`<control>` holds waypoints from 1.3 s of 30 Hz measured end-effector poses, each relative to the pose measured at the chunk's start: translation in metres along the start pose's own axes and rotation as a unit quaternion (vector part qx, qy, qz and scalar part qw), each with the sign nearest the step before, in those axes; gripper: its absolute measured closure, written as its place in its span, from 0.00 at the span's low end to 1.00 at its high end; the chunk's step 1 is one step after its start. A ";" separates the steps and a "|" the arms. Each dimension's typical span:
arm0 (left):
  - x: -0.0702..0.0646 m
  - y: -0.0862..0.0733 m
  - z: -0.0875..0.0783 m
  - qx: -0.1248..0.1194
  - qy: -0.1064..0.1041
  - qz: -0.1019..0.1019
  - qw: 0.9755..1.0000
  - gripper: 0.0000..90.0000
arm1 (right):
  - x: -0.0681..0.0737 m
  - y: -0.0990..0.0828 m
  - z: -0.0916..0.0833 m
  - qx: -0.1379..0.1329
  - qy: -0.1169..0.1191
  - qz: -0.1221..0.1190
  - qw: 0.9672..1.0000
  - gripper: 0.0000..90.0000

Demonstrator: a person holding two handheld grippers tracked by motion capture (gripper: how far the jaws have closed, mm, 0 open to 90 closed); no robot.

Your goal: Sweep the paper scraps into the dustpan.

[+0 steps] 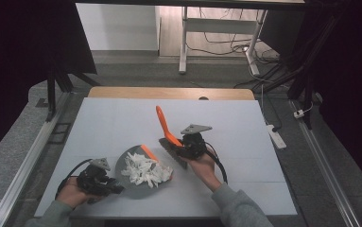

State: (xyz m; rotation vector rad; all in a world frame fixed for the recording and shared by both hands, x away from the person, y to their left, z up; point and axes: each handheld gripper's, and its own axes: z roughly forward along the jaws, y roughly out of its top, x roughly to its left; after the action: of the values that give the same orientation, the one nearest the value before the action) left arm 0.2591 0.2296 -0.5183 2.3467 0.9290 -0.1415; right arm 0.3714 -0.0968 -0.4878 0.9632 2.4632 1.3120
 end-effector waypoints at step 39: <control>0.000 0.000 0.004 -0.046 0.018 -0.016 0.999 0.69 | 0.032 0.027 -0.009 -0.077 0.057 -0.005 0.995 0.78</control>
State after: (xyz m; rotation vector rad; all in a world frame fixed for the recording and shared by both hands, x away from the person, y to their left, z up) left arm 0.2596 0.2274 -0.5216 2.2567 0.9696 -0.0689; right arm 0.3556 -0.0720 -0.4569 0.8596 2.4000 1.5686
